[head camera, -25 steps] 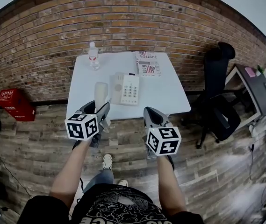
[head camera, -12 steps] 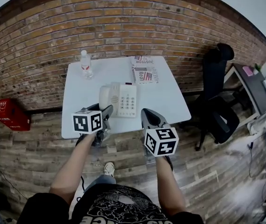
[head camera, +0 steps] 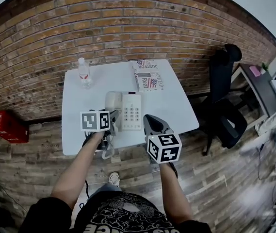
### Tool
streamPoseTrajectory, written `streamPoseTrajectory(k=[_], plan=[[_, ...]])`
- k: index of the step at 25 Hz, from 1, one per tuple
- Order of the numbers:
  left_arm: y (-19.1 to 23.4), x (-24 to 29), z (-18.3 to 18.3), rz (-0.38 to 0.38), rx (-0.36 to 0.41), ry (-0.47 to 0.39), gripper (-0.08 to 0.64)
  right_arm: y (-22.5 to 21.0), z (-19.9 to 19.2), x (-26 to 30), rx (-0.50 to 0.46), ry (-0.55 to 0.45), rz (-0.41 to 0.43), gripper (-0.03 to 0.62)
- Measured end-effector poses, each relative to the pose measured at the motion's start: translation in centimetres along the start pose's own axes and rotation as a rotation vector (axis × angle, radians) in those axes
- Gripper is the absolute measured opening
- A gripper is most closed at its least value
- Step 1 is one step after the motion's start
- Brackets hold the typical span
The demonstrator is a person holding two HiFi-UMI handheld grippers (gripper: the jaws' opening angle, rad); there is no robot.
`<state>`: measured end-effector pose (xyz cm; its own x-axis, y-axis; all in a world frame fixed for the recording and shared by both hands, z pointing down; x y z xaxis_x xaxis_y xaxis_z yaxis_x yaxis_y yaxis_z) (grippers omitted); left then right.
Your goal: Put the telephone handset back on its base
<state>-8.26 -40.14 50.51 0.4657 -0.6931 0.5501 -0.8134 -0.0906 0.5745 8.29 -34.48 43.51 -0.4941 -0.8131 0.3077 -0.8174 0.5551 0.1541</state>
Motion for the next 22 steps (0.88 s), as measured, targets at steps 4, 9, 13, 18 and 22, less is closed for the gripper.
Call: streamPoseTrajectory(k=[4, 9, 13, 18, 22], plan=[[0.8, 2.3, 0.3, 0.033, -0.031, 0.063, 0.219, -0.4, -0.4, 0.9, 0.004, 0.021, -0.012, 0.0], [1.5, 4.8, 0.5, 0.056, -0.047, 0.128, 0.219, -1.3, -0.7, 1.6, 0.008, 0.032, -0.035, 0.0], [2.1, 6.5, 0.2, 0.097, -0.053, 0.183, 0.219, -1.5, -0.7, 2.2, 0.0, 0.03, -0.036, 0.0], [2.8, 7.8, 0.6, 0.14, -0.069, 0.213, 0.219, -1.4, -1.1, 3.0, 0.001, 0.039, -0.03, 0.0], [3.2, 8.6, 0.9, 0.173, -0.087, 0.236, 0.219, -1.4, -1.3, 3.2, 0.005, 0.046, -0.031, 0.0]])
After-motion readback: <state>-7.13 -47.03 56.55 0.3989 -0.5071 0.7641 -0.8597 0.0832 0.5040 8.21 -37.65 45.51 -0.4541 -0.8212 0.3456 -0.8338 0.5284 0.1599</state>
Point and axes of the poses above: the fingertips, and each gripper's own axes: x forward along the fingers, y to its left, z out of its top, the point moved 3 cm from there along -x, backward along the fingers, and after that the axes turned 15 degrees about -x, right-handed, at the moved point
